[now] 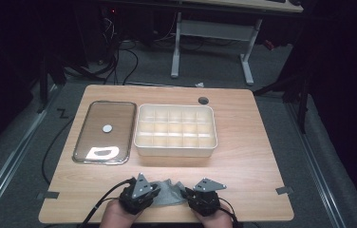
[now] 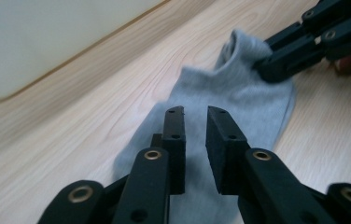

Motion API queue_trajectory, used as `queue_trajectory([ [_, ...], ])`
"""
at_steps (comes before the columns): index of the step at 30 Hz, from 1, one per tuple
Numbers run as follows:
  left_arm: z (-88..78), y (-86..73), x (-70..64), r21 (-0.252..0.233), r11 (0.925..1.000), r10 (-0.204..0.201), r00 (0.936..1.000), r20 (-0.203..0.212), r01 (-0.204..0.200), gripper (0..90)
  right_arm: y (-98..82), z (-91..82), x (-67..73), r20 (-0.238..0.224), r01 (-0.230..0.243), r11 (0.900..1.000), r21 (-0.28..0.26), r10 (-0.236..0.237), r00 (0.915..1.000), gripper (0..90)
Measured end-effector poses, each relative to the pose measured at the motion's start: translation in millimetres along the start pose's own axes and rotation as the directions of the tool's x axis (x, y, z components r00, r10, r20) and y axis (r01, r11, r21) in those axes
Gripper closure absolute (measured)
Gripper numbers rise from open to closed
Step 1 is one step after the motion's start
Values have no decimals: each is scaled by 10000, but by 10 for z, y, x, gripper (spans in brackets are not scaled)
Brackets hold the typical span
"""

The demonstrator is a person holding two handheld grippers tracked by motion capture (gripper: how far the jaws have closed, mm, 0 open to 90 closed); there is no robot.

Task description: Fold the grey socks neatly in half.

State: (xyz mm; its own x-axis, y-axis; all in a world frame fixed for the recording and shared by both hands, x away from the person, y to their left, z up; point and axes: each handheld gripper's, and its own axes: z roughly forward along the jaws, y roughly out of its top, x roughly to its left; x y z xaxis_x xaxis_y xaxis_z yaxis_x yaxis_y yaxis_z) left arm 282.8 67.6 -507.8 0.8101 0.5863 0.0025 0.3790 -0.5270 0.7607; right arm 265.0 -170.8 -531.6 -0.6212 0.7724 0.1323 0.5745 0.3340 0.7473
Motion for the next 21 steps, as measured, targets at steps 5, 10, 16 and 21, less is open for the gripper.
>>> queue_trajectory([
  [5, 281, 72, -11, 712, 9973, -184, 9997, 133, 174, 783, 1, -45, -44, 50, -145, 9997, -171, 146, 9999, 815],
  [10, 457, 169, -101, 554, 9985, 3, 10000, -94, 2, 784, 0, -179, -217, -423, -1010, 9918, -781, 979, 9943, 819],
  [16, 620, 306, -245, 553, 9968, 608, 9962, -626, -573, 773, -10, -328, -382, -995, -1949, 9708, -1400, 1821, 9782, 822],
  [21, 702, 365, -307, 517, 9950, 902, 9920, -883, -859, 762, 13, -400, -398, -1169, -2024, 9626, -1799, 1834, 9761, 825],
])
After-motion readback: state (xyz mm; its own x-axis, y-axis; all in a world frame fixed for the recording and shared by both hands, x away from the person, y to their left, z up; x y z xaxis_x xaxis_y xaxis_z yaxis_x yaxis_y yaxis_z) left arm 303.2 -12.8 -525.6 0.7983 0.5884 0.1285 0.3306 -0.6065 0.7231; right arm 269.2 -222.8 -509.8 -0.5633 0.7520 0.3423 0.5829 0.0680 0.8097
